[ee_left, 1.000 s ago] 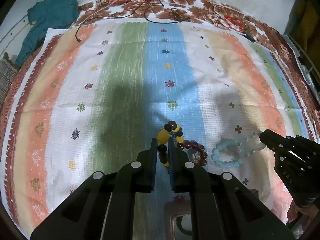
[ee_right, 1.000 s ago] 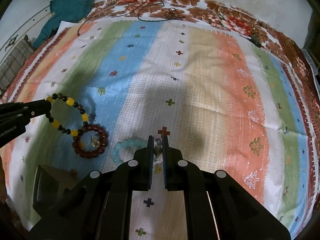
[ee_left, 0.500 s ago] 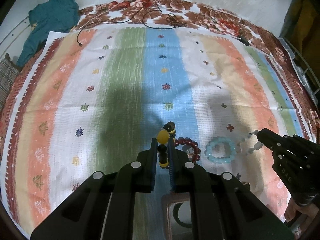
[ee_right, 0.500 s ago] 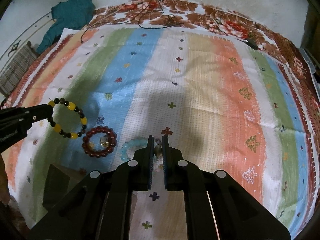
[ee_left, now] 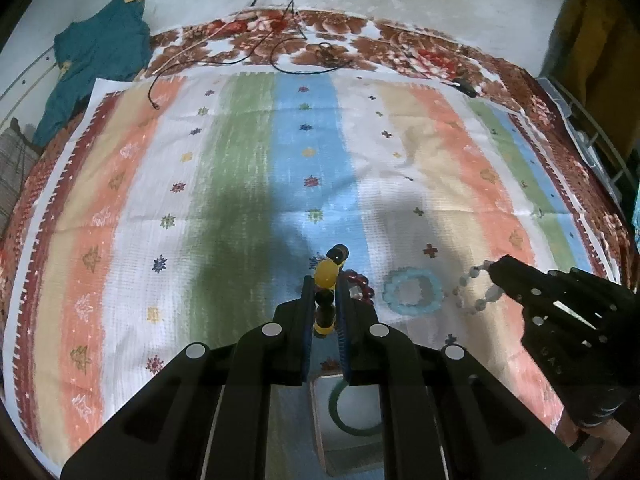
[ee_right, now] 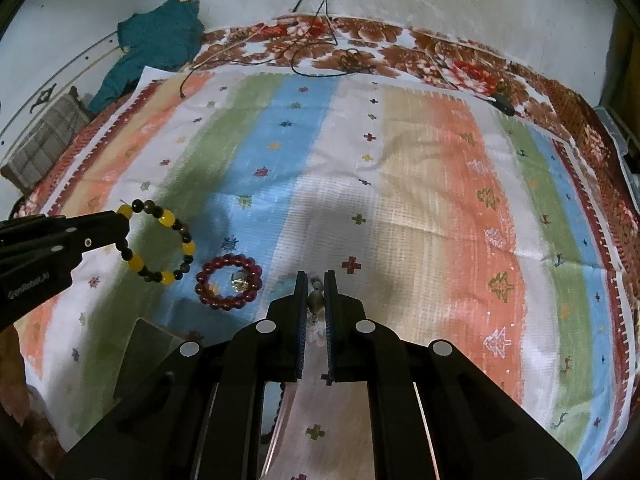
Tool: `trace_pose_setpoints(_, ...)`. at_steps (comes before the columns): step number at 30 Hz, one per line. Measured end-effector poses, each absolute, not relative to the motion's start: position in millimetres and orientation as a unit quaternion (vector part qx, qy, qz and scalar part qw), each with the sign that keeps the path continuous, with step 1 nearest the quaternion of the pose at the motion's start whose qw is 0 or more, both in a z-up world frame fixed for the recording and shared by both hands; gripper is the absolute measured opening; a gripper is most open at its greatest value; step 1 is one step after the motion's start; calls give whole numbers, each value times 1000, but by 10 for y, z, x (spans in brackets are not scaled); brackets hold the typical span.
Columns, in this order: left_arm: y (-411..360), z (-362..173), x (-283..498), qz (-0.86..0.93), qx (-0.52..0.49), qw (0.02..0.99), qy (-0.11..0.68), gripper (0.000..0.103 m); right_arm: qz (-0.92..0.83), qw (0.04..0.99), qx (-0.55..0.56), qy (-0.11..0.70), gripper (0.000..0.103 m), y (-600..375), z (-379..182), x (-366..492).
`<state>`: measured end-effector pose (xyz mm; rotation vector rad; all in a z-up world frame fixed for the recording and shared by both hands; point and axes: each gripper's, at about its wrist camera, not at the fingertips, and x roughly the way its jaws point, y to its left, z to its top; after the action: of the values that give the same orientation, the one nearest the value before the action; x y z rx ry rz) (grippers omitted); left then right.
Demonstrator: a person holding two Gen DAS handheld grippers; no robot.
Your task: Organize jewelry
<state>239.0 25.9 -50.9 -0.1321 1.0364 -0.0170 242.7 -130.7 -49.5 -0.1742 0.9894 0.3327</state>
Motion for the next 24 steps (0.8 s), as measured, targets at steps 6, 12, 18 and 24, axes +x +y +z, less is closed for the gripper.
trace_pose_setpoints(6,206,-407,2278,-18,-64,872,485,10,167,868,-84,460,9,-1267,-393,2300)
trace_pose_setpoints(12,150,-322,2151,-28,-64,875,479,10,176,870,-73,454,9,-1289,-303,2188)
trace_pose_setpoints(18,108,-253,1996,-38,-64,878,474,10,186,873,-72,444,9,-1287,-209,2043)
trace_pose_setpoints(24,78,-168,1833,-47,-69,882,464,10,189,875,-77,439,9,-1283,-169,1907)
